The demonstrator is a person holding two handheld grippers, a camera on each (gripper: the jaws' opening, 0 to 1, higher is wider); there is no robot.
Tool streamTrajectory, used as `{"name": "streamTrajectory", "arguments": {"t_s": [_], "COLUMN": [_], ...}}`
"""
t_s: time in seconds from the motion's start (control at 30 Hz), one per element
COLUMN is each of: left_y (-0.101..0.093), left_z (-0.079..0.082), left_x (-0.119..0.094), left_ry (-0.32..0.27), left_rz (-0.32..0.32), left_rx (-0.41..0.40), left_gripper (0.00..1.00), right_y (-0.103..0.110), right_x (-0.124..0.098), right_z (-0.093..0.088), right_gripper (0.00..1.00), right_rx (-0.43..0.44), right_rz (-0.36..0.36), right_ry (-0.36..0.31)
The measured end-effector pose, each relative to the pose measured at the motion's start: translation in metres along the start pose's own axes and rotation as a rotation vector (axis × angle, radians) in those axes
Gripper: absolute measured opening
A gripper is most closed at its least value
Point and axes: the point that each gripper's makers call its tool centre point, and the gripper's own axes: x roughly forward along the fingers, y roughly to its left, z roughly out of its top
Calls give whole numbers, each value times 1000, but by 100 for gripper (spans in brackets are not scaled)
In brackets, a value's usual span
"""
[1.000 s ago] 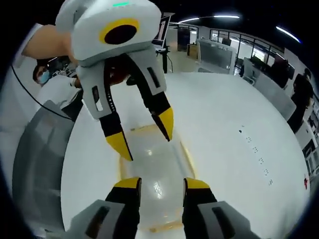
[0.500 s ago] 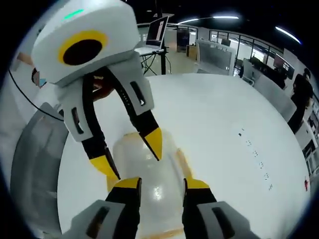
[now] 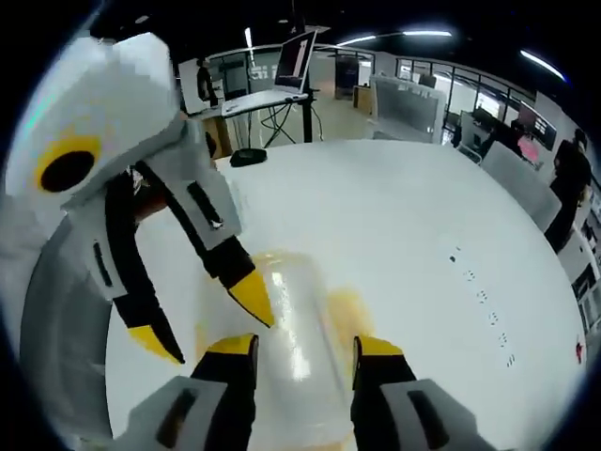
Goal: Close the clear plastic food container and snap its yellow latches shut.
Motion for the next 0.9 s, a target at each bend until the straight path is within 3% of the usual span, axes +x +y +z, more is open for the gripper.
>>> {"name": "streamTrajectory", "arguments": {"t_s": [0.27, 0.43, 0.9], "left_y": [1, 6, 11], "left_z": [-2, 0, -2], "left_x": [7, 9, 12], "left_ry": [41, 35, 50], "left_rz": [70, 106, 137], "left_rx": [141, 126, 134], "left_gripper": [51, 48, 42], "right_y": [1, 1, 2], "right_x": [8, 10, 12], "right_z": [-5, -4, -7], "right_gripper": [44, 43, 37], "right_rx": [30, 28, -38], "right_rz": [62, 97, 185], "right_ry": [27, 43, 185]}}
